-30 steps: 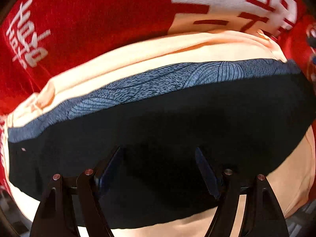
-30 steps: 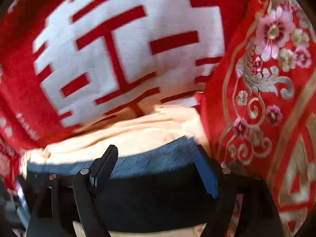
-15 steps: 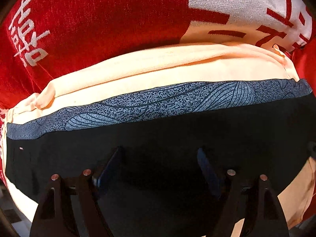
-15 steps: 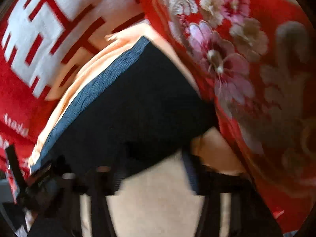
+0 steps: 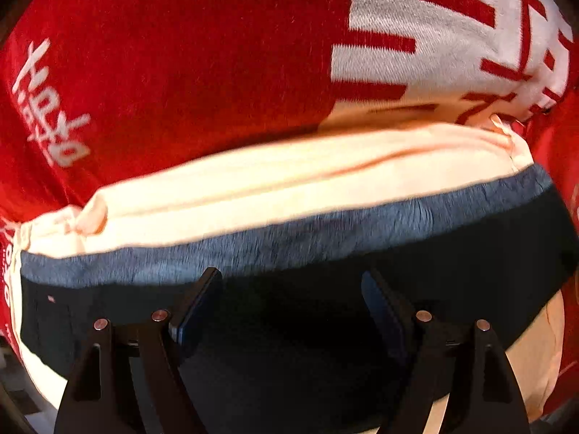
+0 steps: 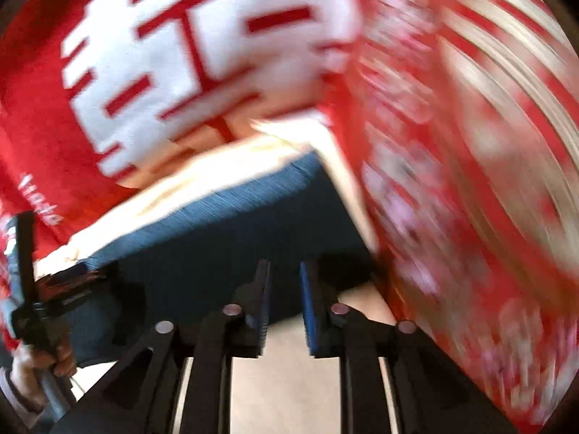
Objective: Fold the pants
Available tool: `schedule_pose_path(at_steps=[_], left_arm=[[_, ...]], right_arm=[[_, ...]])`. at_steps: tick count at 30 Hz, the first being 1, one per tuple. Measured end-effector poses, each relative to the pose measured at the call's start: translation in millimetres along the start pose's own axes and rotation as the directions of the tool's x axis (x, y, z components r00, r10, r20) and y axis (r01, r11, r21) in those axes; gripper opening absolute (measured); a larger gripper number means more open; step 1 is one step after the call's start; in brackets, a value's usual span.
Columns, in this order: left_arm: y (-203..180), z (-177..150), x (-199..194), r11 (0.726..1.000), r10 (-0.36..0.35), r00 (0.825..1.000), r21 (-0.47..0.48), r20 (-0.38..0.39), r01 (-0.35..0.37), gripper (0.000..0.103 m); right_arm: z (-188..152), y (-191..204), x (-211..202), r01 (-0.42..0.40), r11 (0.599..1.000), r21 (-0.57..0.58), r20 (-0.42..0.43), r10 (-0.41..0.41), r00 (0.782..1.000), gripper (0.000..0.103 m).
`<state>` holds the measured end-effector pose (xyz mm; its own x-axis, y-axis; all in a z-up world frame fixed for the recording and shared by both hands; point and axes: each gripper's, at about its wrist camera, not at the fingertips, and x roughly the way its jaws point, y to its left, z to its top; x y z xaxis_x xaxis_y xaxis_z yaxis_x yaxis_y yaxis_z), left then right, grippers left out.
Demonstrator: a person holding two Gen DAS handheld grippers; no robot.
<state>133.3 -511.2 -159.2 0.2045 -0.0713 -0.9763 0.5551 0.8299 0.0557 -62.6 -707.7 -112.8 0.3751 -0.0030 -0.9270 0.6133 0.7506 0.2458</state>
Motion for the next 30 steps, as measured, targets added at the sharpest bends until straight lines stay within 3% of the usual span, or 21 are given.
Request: schedule_pose_path(at_steps=[2,5,6,7,8,10,13,14,15,16,23,26,30], left_arm=[[-0.4,9.8,10.9,0.999,0.002,1.0,-0.034,-0.01,-0.002,0.08],[-2.4,14.9,25.6,0.999,0.022,1.0,-0.047,-0.008,-0.022,0.08],[-2.1,14.4,29.0,0.999,0.019,1.0,-0.046,-0.007,-0.02,0.081],[1.1,13.5,31.3,0.999,0.009,1.0,-0.051,-0.001,-0.009,0.081],[5.6,13.9,32.6,0.998,-0.003,1.0,-0.061,0.003,0.003,0.087],[21.1,14.0,33.6,0.995,0.001,1.0,-0.095,-0.002,-0.001,0.09],[46.3,12.6,31.0,0.988,0.016,0.999,-0.15,-0.033,-0.02,0.09],[53.4,11.1,28.4,0.987,0.024,0.999,-0.159,-0.04,-0.03,0.09],[61.5,8.2,24.6,0.985,0.04,0.998,-0.166,-0.05,-0.048,0.089],[71.6,3.0,18.4,0.983,0.054,0.997,-0.17,-0.061,-0.064,0.089],[129.1,-45.4,-15.8,0.98,0.082,0.994,-0.177,-0.076,-0.094,0.09],[149.3,-91.9,-27.4,0.976,0.075,0.993,-0.195,-0.09,-0.091,0.09],[180.7,-120.4,-36.6,0.978,0.063,0.994,-0.192,-0.091,-0.079,0.09]], right_arm=[[27.1,6.0,29.6,0.003,1.0,-0.023,-0.008,-0.003,1.0,0.035],[38.4,-5.3,70.5,0.027,0.999,-0.034,-0.082,-0.03,0.996,0.034],[37.2,-15.1,77.4,0.038,0.999,-0.026,-0.09,-0.041,0.995,0.03],[39.8,-20.7,77.0,0.051,0.998,-0.025,-0.066,-0.053,0.996,0.016],[42.8,-25.1,73.2,0.09,0.996,-0.022,-0.042,-0.091,0.995,0.01],[46.1,-29.7,63.6,0.155,0.988,-0.005,-0.013,-0.155,0.988,0.01],[38.1,-14.6,50.0,0.193,0.979,-0.07,-0.019,-0.195,0.981,0.026],[33.2,-9.4,44.6,0.195,0.977,-0.087,-0.013,-0.197,0.98,0.042],[26.4,-5.2,37.1,0.189,0.977,-0.094,-0.008,-0.191,0.982,0.054],[21.4,-0.4,32.6,0.178,0.98,-0.09,-0.005,-0.179,0.984,0.056],[-43.0,26.4,4.0,0.014,1.0,-0.008,-0.101,-0.015,0.995,0.056],[-65.9,51.5,3.7,-0.064,0.998,0.017,-0.137,0.066,0.988,0.056],[-101.6,110.4,8.3,-0.159,0.987,0.028,-0.186,0.161,0.969,0.056]])
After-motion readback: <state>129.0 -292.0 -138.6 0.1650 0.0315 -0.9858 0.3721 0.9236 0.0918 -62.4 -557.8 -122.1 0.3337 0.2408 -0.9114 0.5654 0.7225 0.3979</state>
